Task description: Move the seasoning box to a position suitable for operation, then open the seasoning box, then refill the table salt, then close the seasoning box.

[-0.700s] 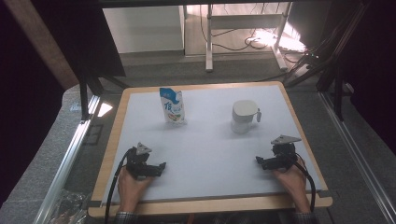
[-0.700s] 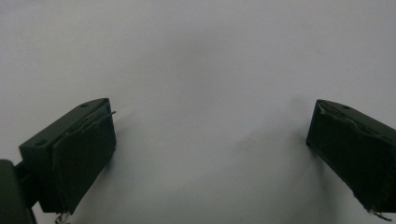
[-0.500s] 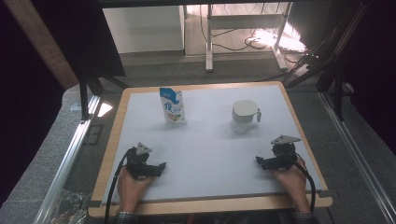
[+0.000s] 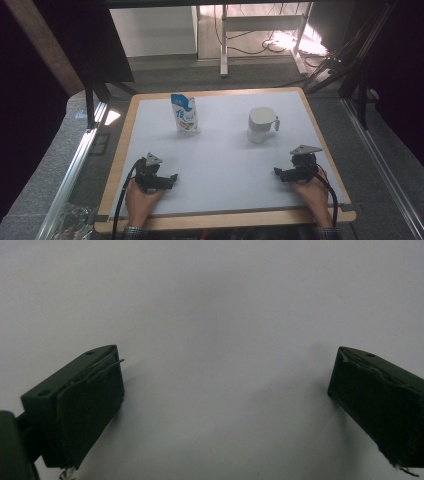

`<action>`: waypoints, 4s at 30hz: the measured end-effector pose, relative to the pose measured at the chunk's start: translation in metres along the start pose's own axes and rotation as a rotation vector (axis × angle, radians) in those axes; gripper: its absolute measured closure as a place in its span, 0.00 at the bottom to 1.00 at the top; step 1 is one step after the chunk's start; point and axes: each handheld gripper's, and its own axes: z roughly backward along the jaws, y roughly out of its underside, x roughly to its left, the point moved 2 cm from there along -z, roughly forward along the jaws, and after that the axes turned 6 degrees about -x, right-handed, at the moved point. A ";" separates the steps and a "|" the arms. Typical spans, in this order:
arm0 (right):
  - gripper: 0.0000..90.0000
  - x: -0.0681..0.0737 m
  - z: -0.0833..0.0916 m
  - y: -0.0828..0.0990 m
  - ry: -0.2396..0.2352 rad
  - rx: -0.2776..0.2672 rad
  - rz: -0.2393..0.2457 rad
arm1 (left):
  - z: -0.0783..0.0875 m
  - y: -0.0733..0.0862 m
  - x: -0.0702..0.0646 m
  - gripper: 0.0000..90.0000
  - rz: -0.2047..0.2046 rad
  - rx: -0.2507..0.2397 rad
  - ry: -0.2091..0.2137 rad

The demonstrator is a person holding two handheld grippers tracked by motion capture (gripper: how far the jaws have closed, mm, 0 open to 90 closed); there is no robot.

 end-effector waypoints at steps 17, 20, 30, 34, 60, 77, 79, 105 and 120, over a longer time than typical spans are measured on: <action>0.00 0.001 0.000 -0.001 0.010 0.005 -0.007 | 0.000 0.000 0.000 0.01 -0.001 0.000 -0.001; 0.01 0.002 0.002 -0.002 0.021 0.008 0.010 | 0.000 0.000 0.000 0.01 -0.001 0.001 -0.001; 0.07 0.001 0.004 -0.008 -0.004 -0.006 -0.011 | 0.000 0.000 0.000 0.01 -0.006 0.005 0.000; 0.08 0.001 0.005 -0.016 -0.025 -0.007 -0.028 | 0.000 0.000 0.000 0.01 -0.006 0.004 -0.001; 0.09 -0.012 0.001 -0.041 0.002 -0.053 -0.058 | 0.000 0.000 0.000 0.01 -0.008 0.003 -0.002; 0.16 -0.025 -0.004 -0.053 -0.001 -0.082 -0.074 | 0.000 0.000 0.000 0.01 -0.008 0.003 -0.002; 0.17 -0.025 -0.004 -0.056 0.005 -0.082 -0.064 | 0.000 0.000 0.000 0.01 -0.008 0.003 -0.002; 0.39 -0.036 -0.025 -0.074 0.027 -0.094 -0.078 | 0.000 0.000 0.000 0.01 -0.007 0.002 -0.001; 0.59 -0.042 -0.043 -0.093 0.101 -0.123 -0.075 | 0.000 0.000 0.000 0.01 -0.007 0.002 -0.001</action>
